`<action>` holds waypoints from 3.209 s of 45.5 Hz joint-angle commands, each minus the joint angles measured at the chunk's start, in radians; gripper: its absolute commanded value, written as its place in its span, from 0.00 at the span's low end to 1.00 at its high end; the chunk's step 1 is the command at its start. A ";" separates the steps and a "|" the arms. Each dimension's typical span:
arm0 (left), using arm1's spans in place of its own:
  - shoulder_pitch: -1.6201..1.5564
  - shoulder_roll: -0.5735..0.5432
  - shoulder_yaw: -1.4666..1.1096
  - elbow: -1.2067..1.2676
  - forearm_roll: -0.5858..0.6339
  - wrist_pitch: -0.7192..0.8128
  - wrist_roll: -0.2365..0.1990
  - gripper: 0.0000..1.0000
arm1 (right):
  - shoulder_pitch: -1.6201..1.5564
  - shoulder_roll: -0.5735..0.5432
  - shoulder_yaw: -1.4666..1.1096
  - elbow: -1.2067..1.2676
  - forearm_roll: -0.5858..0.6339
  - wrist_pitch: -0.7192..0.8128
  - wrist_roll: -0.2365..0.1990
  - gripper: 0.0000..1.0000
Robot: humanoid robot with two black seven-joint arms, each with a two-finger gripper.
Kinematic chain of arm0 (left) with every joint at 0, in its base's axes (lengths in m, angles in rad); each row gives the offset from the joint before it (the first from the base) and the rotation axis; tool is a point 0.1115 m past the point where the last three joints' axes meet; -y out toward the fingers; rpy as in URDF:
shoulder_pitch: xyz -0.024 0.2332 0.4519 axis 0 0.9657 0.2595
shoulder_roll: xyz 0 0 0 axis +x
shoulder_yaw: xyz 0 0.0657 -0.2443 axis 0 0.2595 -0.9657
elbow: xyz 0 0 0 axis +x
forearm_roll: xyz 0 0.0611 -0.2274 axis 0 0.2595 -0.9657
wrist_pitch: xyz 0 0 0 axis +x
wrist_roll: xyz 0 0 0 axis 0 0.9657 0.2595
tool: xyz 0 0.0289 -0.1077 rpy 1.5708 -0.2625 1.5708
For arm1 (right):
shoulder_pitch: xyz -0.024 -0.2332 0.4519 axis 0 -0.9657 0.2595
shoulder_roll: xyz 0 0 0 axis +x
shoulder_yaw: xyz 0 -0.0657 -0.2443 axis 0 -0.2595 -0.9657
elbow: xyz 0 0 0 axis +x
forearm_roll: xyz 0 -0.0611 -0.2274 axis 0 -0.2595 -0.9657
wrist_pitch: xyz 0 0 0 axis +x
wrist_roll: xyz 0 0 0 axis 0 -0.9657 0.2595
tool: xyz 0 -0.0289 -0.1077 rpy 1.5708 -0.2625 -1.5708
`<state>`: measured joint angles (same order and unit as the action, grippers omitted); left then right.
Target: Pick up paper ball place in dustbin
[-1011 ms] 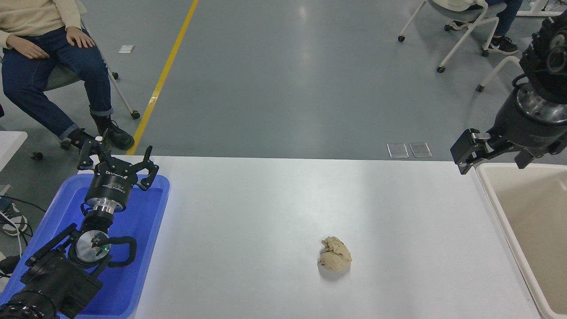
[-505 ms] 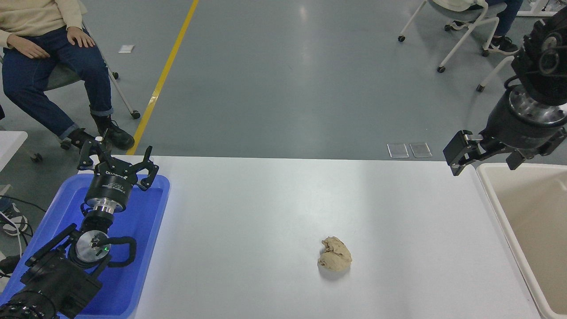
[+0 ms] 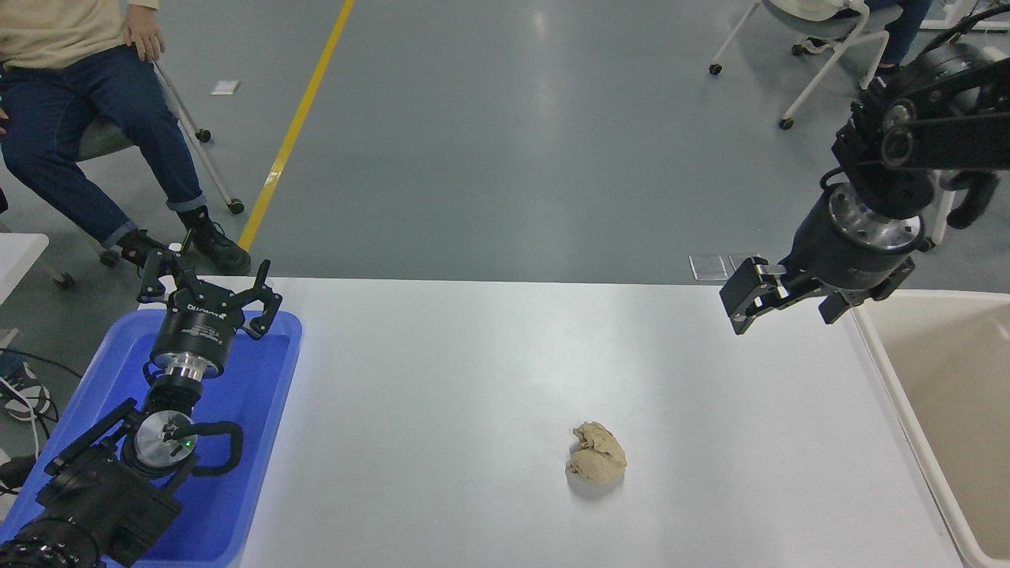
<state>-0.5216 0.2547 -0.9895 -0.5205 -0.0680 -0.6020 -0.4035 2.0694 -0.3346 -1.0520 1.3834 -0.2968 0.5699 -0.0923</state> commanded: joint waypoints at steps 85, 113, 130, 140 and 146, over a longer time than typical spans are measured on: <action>-0.001 0.000 0.000 -0.001 0.001 -0.001 0.000 1.00 | -0.788 0.335 0.441 -0.489 -0.467 -0.151 -0.067 1.00; -0.001 0.000 0.000 -0.001 0.001 -0.001 0.000 1.00 | -0.853 0.335 0.463 -0.538 -0.493 -0.157 -0.072 0.90; -0.001 0.000 0.000 0.000 0.001 -0.001 0.000 1.00 | -0.871 0.335 0.466 -0.535 -0.478 -0.153 -0.072 0.19; -0.001 0.000 0.000 0.000 0.001 -0.001 0.000 1.00 | -0.870 0.335 0.471 -0.524 -0.466 -0.143 -0.073 0.00; -0.001 0.000 0.000 -0.001 0.001 -0.001 0.000 1.00 | -0.856 0.335 0.481 -0.524 -0.443 -0.143 -0.076 0.00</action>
<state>-0.5231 0.2546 -0.9894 -0.5211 -0.0675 -0.6030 -0.4034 1.2010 0.0000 -0.5824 0.8558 -0.7652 0.4233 -0.1649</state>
